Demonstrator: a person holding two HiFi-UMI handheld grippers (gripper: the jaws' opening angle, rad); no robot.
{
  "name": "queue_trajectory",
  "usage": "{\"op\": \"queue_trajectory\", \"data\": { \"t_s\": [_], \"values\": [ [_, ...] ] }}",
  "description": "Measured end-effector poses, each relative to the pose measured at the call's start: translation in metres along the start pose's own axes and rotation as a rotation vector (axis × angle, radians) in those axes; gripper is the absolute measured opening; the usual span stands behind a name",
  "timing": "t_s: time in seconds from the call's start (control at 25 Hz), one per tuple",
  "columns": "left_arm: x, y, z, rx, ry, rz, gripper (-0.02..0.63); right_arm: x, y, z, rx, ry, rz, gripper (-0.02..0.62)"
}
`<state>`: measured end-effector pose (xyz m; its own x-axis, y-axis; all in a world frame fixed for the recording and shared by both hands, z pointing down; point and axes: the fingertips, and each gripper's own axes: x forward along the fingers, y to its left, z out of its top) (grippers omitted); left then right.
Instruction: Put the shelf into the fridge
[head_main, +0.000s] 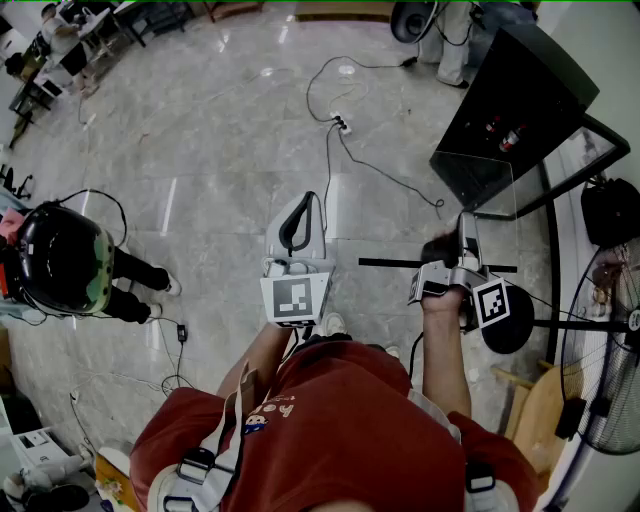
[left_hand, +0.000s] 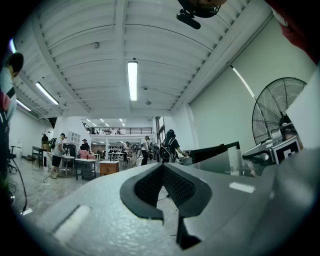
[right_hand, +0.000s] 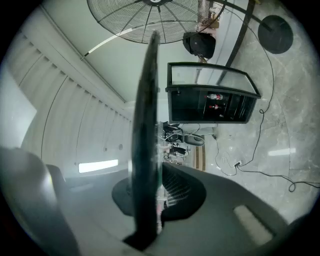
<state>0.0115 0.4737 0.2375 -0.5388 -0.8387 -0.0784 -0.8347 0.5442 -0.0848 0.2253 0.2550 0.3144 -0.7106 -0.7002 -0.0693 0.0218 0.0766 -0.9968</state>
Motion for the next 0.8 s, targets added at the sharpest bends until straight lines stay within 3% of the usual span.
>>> {"op": "queue_trajectory", "data": {
  "t_s": [0.24, 0.8],
  "values": [
    [-0.004, -0.01, 0.004, -0.003, -0.012, 0.006, 0.005, -0.006, -0.003, 0.01, 0.003, 0.0, -0.004, 0.006],
    [-0.006, 0.015, -0.013, -0.022, -0.02, -0.018, 0.005, -0.005, -0.006, -0.017, -0.031, 0.012, 0.003, 0.006]
  ]
}}
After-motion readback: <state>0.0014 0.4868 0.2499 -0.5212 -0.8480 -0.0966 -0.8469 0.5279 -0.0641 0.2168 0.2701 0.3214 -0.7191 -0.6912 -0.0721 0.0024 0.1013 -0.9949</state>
